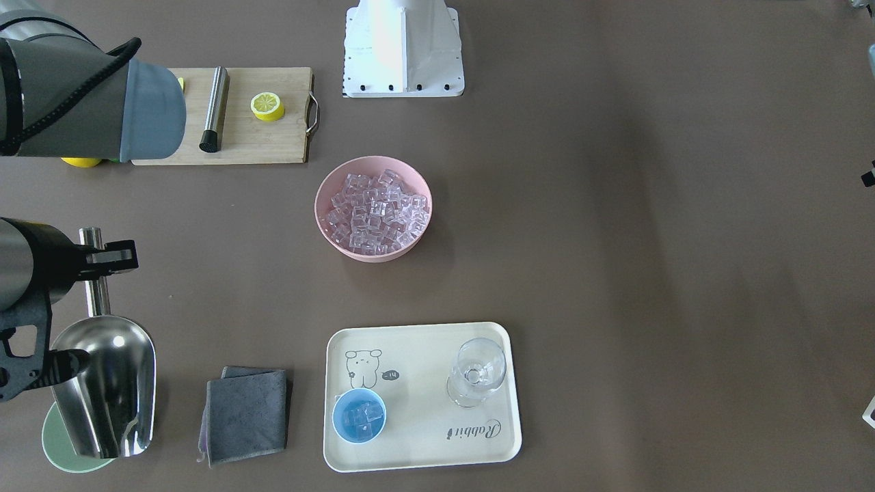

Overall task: Put ice in cup with scoop
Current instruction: 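Carry the empty scoop back with right gripper and lower it onto the table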

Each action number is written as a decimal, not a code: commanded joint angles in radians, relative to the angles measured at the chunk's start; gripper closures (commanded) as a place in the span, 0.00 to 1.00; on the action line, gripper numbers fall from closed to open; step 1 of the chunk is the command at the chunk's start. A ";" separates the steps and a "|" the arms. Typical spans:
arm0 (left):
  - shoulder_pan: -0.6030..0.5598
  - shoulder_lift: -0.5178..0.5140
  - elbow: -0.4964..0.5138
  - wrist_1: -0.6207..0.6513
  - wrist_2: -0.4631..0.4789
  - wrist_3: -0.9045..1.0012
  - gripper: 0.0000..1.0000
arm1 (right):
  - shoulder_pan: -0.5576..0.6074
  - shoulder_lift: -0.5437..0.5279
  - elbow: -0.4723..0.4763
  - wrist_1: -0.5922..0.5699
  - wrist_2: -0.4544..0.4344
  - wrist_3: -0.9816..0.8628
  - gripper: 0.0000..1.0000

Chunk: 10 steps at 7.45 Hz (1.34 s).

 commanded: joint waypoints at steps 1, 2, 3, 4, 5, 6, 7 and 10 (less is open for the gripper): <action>-0.003 0.003 0.009 0.001 0.000 -0.001 0.01 | -0.022 -0.308 0.370 0.010 0.045 0.158 1.00; -0.011 0.003 0.006 0.003 0.000 -0.001 0.01 | -0.042 -0.417 0.456 0.085 0.048 0.210 1.00; -0.012 0.006 0.001 0.004 -0.002 -0.001 0.01 | -0.070 -0.472 0.492 0.140 0.048 0.265 1.00; -0.012 0.006 0.003 0.006 -0.002 -0.001 0.01 | -0.106 -0.497 0.500 0.171 0.045 0.308 1.00; -0.012 0.006 0.006 0.006 0.000 -0.001 0.01 | -0.151 -0.507 0.496 0.218 0.040 0.377 1.00; -0.012 0.006 0.007 0.006 0.000 0.000 0.01 | -0.188 -0.541 0.497 0.290 0.039 0.455 1.00; -0.012 0.006 0.009 0.004 -0.002 0.000 0.01 | -0.212 -0.585 0.497 0.361 0.039 0.515 1.00; -0.011 0.009 0.009 0.003 -0.002 0.000 0.01 | -0.261 -0.664 0.483 0.457 0.037 0.578 1.00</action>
